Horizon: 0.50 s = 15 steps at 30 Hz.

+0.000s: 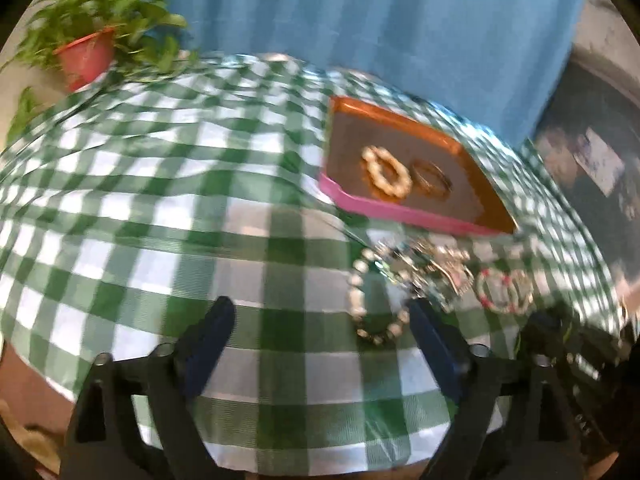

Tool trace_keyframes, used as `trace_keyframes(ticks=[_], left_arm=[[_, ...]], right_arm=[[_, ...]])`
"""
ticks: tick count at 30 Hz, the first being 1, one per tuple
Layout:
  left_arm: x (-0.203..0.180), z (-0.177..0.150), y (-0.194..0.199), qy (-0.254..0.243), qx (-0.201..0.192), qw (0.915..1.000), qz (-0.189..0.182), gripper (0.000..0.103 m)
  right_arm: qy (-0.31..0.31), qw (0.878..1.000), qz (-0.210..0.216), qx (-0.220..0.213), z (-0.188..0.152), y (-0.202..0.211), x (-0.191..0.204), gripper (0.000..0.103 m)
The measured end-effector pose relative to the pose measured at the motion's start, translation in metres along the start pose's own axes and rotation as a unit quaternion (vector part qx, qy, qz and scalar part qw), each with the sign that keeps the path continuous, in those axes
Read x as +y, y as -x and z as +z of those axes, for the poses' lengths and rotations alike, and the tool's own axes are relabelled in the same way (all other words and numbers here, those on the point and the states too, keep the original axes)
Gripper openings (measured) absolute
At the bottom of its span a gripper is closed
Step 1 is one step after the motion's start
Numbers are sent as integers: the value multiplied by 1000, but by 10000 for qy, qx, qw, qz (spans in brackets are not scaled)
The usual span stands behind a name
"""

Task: Organize jewelry
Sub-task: 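Grasp the pearl-and-black bead bracelet with the left gripper while the right gripper grasps the black watch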

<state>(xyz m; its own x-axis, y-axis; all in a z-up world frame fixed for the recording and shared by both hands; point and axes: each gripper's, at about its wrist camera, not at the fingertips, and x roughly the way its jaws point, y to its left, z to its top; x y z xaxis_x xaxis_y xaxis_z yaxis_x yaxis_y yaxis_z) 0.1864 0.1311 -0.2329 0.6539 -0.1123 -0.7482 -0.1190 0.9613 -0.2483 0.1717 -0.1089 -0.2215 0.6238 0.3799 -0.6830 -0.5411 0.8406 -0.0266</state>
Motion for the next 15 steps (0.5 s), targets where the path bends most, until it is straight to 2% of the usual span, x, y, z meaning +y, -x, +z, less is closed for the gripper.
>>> trace_keyframes(ticks=[2,4,9,11,14,15], left_arm=[[6,1,-1,214,-32,9995,246,100],[6,1,-5,260,74,9994,220,100],[-18,-4,-10,-583,106,9975,374,100],[-23,-7,-16,-875,291,9948,431,100],[-8,-7,-20,-422,478,9978,-186,89],[-4,-4,-16,-301,403,9984,-250,83]], right_arm=[[-55,10000,43,59,-1,-2,-2,12],[-48,9999,30,105,-2,-2,-2,12],[-139,9996,5,245,-9,1,-2,16],[-263,9993,38,256,-10,2,-5,18],[-452,9987,63,216,-10,6,-10,20],[-498,9985,66,238,-11,5,-12,21]])
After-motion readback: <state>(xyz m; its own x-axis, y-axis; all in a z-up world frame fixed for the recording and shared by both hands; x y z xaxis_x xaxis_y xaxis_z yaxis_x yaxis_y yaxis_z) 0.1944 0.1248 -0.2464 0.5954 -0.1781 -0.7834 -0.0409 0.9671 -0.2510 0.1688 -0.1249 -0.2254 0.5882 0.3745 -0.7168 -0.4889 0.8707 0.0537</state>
